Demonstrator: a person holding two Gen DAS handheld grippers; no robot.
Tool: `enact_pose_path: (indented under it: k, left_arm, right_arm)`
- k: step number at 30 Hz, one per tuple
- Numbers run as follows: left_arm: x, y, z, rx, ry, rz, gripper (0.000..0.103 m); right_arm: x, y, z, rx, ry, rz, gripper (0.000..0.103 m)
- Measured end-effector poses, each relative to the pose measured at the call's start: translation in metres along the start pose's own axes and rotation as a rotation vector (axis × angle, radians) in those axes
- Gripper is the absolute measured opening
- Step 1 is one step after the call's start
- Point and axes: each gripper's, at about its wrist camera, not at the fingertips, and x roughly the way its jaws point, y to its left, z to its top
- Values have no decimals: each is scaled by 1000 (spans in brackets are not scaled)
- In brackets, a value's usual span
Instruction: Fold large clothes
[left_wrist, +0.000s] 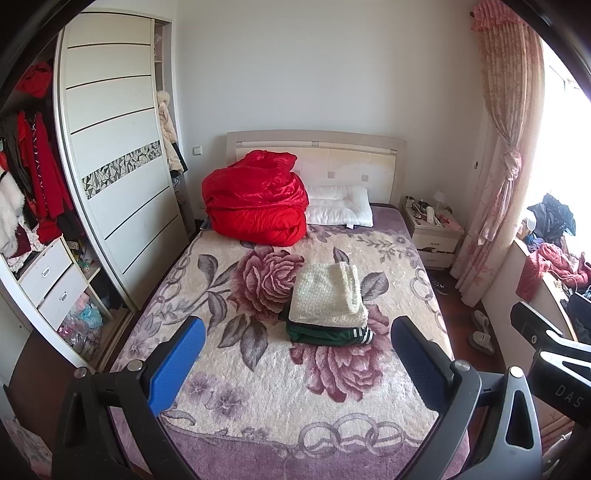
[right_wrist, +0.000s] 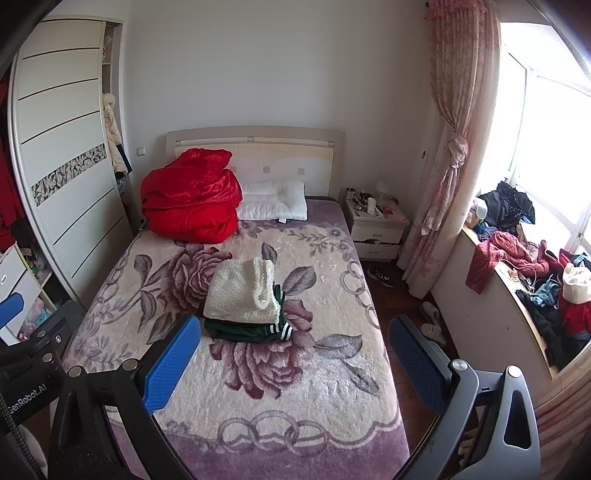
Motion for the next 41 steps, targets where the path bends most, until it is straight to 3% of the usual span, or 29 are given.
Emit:
enact_pose_path:
  k: [41]
  left_arm:
    - [-9,0,1,6,-21,-4,103]
  right_arm:
    - [-12,10,-12,-10,-8,-5,103]
